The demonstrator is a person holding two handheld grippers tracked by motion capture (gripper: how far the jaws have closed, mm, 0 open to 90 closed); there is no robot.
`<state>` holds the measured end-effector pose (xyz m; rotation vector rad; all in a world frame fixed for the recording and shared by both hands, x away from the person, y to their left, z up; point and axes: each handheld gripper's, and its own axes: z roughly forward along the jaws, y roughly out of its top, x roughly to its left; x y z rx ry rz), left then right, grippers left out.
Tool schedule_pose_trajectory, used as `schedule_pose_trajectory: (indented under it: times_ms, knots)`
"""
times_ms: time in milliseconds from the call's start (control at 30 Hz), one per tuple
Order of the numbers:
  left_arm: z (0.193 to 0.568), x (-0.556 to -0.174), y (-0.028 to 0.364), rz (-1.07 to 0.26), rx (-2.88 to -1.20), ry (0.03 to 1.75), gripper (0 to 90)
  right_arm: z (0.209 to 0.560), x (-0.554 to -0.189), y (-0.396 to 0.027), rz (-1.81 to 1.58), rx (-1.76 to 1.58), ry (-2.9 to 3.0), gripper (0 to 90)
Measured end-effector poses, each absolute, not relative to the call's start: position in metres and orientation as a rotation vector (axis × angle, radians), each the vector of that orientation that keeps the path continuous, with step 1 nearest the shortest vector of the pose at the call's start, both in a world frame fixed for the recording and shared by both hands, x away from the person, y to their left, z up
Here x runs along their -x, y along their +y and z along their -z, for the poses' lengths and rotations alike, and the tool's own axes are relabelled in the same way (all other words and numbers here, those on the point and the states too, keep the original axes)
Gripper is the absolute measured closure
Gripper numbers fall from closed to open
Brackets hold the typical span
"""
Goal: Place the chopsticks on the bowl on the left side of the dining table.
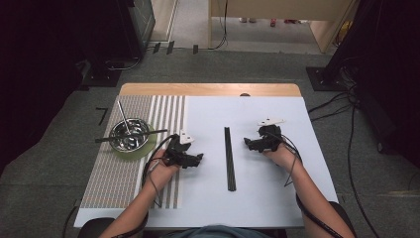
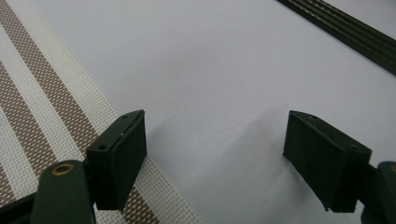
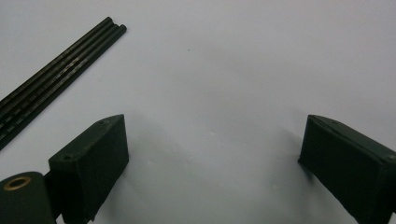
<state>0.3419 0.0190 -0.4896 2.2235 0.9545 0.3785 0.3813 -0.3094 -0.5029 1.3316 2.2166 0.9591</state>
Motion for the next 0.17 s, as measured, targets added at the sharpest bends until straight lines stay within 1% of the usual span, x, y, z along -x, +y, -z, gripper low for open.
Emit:
schedule_pose_trajectory:
  times_ms: [167]
  knots:
    - [0.4887, -0.3426, 0.0201, -0.368, -2.213, 0.961, 21.6, 0.5029, -0.3813, -0.3094, -0.959, -1.331, 2.217, 7.4]
